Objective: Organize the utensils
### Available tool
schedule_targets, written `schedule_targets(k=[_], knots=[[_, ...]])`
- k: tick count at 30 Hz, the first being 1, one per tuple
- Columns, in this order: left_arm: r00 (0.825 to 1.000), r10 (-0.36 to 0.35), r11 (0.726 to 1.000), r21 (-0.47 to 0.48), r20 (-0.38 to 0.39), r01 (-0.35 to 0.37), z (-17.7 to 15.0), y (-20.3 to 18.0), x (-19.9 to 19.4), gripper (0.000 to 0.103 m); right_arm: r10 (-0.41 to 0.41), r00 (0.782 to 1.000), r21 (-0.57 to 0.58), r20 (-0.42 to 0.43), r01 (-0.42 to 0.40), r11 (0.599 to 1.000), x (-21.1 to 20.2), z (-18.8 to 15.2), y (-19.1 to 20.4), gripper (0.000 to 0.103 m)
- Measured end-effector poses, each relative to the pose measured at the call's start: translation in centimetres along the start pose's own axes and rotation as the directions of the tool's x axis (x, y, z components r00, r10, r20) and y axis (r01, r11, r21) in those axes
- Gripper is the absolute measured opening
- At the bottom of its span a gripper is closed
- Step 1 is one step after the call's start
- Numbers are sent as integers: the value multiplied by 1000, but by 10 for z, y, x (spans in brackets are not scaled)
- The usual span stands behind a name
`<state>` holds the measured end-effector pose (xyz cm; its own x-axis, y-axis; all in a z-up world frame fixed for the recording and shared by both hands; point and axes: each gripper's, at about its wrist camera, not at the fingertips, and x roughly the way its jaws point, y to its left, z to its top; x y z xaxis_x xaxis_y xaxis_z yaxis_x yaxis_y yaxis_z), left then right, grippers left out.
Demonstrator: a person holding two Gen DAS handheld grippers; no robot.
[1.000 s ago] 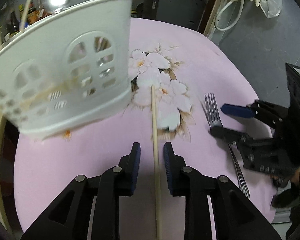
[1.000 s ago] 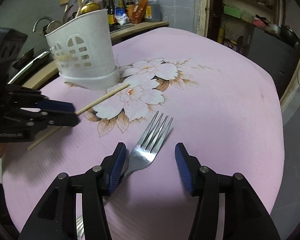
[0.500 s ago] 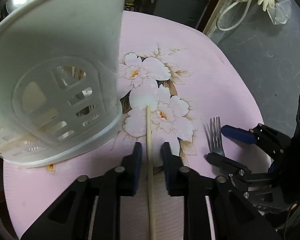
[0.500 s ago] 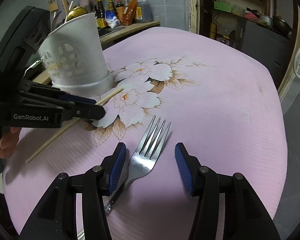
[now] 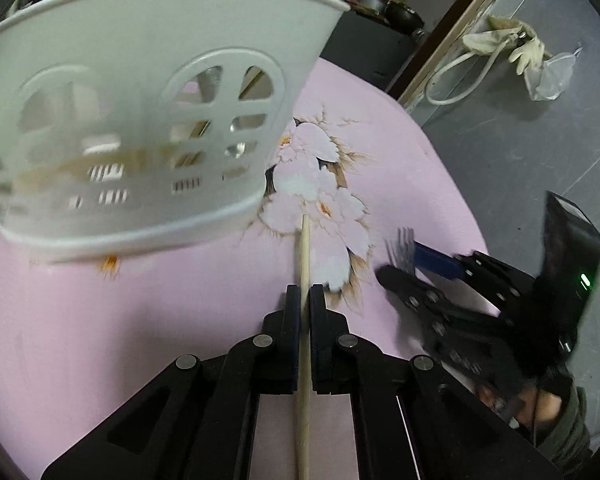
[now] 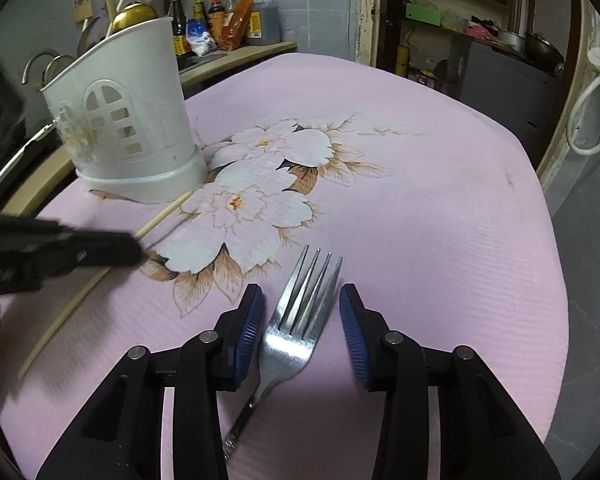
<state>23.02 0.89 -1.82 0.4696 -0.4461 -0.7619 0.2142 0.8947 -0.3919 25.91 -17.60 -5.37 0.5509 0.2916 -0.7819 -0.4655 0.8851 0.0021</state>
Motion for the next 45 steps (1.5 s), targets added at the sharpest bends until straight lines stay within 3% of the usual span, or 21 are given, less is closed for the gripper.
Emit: schedule_targets(k=[4, 8, 13, 20, 25, 34, 40, 45], knots=[[999, 1, 1000, 17, 47, -2, -8, -4, -11, 2, -8, 1000, 22, -6, 8, 1000, 5, 6, 1, 37], [996, -7, 1000, 16, 85, 6, -14, -7, -19, 2, -29, 1000, 34, -4, 29, 999, 6, 9, 1, 24], [988, -2, 1000, 10, 154, 0, -18, -8, -28, 2, -34, 999, 54, 17, 33, 998, 3, 7, 0, 21], [968, -7, 1000, 6, 253, 5, -23, -5, -42, 2, -10, 988, 29, 157, 6, 1000, -31, -2, 11, 19], [956, -5, 1000, 3, 293, 4, -24, -4, -49, 2, -13, 954, -4, 300, 14, 1000, -63, -13, 22, 19], [923, 19, 1000, 7, 385, -23, -30, -6, -64, 2, -7, 865, -55, 502, 39, 998, -102, -29, 38, 19], [895, 32, 999, 17, 446, -44, -35, -9, -77, 2, -14, 822, -94, 569, 82, 992, -112, -35, 49, 19], [887, 35, 998, 28, 461, -54, -38, -13, -81, 2, -5, 799, -112, 601, 90, 990, -116, -36, 53, 19]])
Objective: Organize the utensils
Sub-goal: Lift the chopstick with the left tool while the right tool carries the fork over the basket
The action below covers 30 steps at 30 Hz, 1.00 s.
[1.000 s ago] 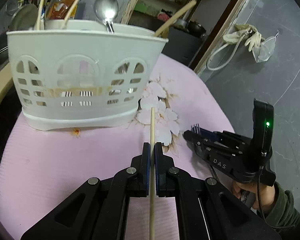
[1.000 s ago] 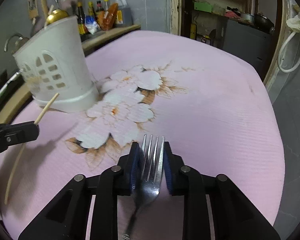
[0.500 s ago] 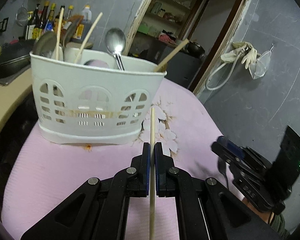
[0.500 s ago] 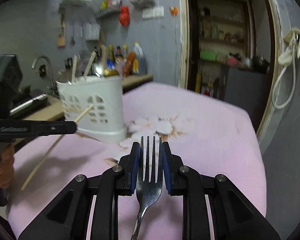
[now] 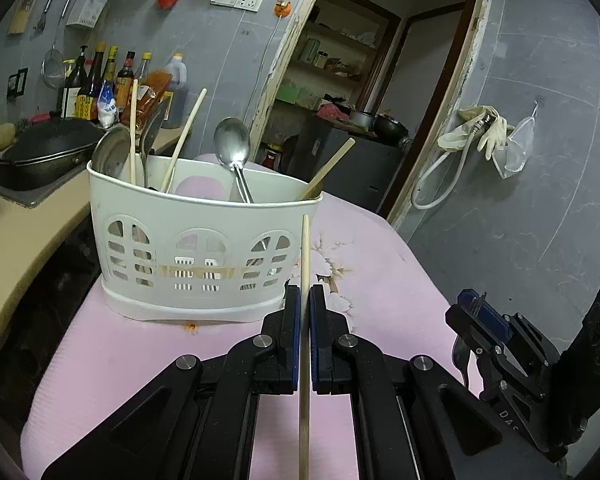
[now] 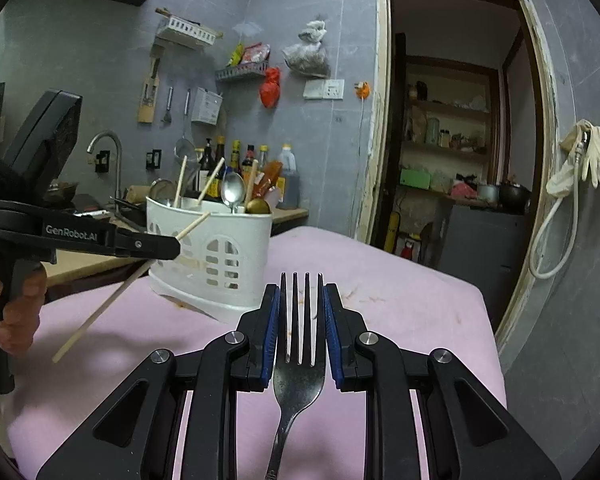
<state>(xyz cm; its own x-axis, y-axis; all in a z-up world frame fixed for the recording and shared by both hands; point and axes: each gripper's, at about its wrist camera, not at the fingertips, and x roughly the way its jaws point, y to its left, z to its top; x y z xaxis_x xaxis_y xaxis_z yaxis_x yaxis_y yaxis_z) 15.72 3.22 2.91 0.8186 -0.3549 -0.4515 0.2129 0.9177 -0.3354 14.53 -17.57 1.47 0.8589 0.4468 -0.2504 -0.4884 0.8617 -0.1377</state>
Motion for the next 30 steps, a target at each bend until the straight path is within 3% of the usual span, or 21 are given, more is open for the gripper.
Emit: schedule_targets(k=[7, 12, 22, 27, 30], knots=[[1000, -8, 1000, -6, 22, 8, 3, -1, -4, 2, 15, 998, 10, 53, -16, 1000, -9, 0, -1, 19], [995, -14, 1000, -9, 98, 15, 9, 0, -16, 2, 25, 996, 9, 87, -26, 1000, -12, 5, 1, 19], [986, 16, 1000, -3, 167, -16, 25, 7, -27, 2, 52, 990, -10, 132, -51, 999, -8, 18, 7, 19], [968, 41, 999, -16, 249, -38, 50, 22, -32, 2, 85, 979, -23, 187, -83, 996, 3, 42, 9, 17], [954, 55, 998, -41, 295, -45, 69, 36, -34, 2, 117, 966, -27, 229, -114, 993, 14, 62, 10, 6]])
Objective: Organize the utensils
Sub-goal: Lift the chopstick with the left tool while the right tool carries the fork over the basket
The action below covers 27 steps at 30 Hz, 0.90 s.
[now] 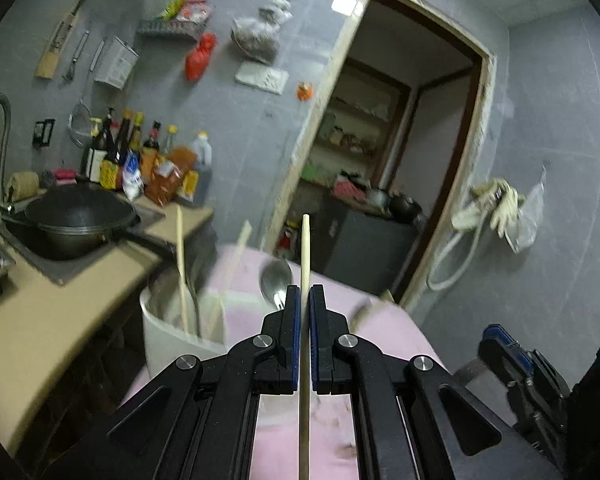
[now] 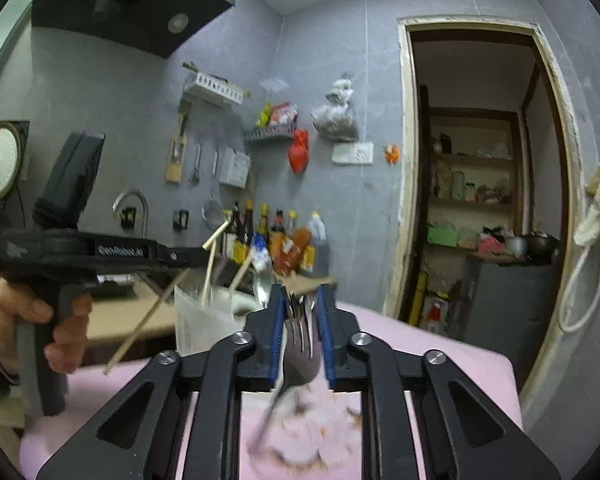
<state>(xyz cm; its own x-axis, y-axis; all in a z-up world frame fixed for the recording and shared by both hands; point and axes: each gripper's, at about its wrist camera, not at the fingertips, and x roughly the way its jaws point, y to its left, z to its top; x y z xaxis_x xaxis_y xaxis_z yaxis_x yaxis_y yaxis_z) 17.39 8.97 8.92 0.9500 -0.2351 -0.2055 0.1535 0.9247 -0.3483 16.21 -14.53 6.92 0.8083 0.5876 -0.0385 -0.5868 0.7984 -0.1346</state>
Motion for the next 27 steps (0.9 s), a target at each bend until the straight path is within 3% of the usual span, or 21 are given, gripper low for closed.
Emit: schedule_targets(k=[3, 7, 10, 13, 15, 16, 17, 21, 22, 26, 27], knots=[[1000, 20, 999, -42, 16, -19, 17, 17, 6, 2, 20, 999, -2, 43, -20, 1000, 17, 18, 1, 6], [999, 30, 995, -95, 22, -28, 25, 39, 6, 2, 55, 998, 5, 34, -55, 998, 36, 26, -2, 5], [999, 30, 995, -96, -12, -31, 16, 46, 6, 2, 83, 996, 42, -21, -82, 996, 40, 14, -7, 6], [998, 14, 993, -115, -57, -20, 0, 46, 9, 2, 138, 981, 71, -136, -130, 989, 43, -11, -11, 8], [997, 6, 993, -121, -77, -15, -9, 47, 9, 2, 177, 961, 59, -215, -168, 984, 43, -26, -11, 20], [996, 4, 993, -120, -84, -15, -14, 47, 9, 2, 200, 944, 51, -262, -194, 980, 45, -34, -10, 35], [996, 6, 993, -118, -90, -17, -18, 46, 8, 2, 228, 921, 45, -316, -225, 973, 48, -41, -8, 39], [993, -1, 992, -126, -116, -14, -29, 45, 7, 2, 301, 803, 20, -514, -339, 940, 67, -70, 5, 39], [993, -4, 992, -128, -120, -12, -31, 45, 6, 2, 311, 764, 9, -566, -371, 928, 75, -78, 10, 39], [991, -3, 992, -123, -133, -13, -35, 44, 5, 2, 332, 648, -4, -685, -458, 889, 98, -97, 28, 39], [991, -3, 992, -122, -136, -13, -36, 44, 4, 2, 336, 609, -3, -718, -486, 874, 104, -102, 34, 38]])
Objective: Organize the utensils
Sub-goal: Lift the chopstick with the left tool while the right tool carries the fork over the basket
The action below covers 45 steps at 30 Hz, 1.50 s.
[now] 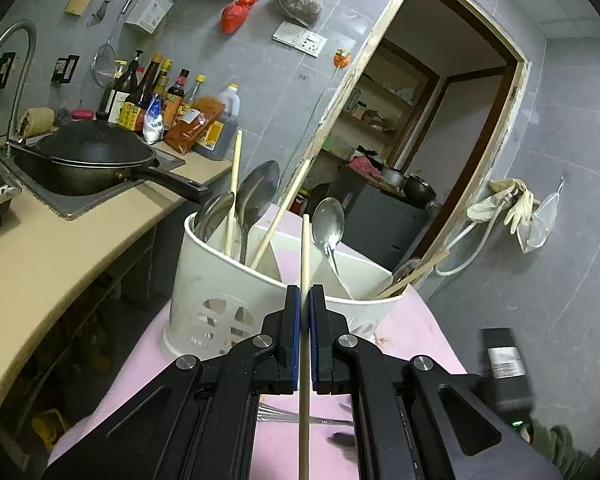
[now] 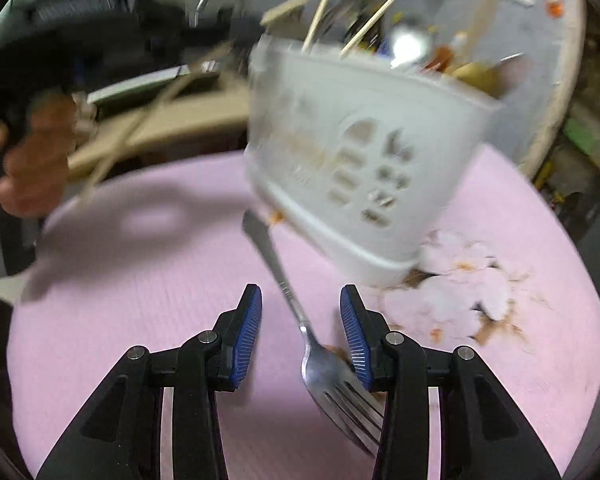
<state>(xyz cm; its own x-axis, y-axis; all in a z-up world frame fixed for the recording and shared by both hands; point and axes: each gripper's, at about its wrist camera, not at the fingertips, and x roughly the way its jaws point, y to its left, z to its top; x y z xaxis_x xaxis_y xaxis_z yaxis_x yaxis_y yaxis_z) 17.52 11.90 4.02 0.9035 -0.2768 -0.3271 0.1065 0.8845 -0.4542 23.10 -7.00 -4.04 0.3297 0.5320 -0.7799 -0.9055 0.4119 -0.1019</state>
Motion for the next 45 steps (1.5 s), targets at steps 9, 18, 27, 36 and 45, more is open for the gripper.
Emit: schedule_targets(k=[9, 18, 27, 36, 45], knots=[[1000, 0, 1000, -13, -3, 0, -2, 6, -3, 2, 131, 985, 81, -115, -122, 989, 32, 25, -13, 11], [1000, 0, 1000, -13, 10, 0, -3, 6, -8, 2, 21, 1000, 74, 7, -21, 997, -2, 9, 7, 5], [998, 9, 1000, -11, 59, -8, 5, 2, -18, 2, -172, 923, 208, 346, 103, 973, -68, -14, 18, 5], [992, 34, 999, -8, 122, -33, 28, 3, -24, 2, -203, 844, 261, 497, 77, 962, -92, -1, 8, 5], [983, 53, 998, -42, 177, -46, 66, 12, -15, 2, -195, 764, 259, 615, 38, 965, -119, 39, -2, 5]])
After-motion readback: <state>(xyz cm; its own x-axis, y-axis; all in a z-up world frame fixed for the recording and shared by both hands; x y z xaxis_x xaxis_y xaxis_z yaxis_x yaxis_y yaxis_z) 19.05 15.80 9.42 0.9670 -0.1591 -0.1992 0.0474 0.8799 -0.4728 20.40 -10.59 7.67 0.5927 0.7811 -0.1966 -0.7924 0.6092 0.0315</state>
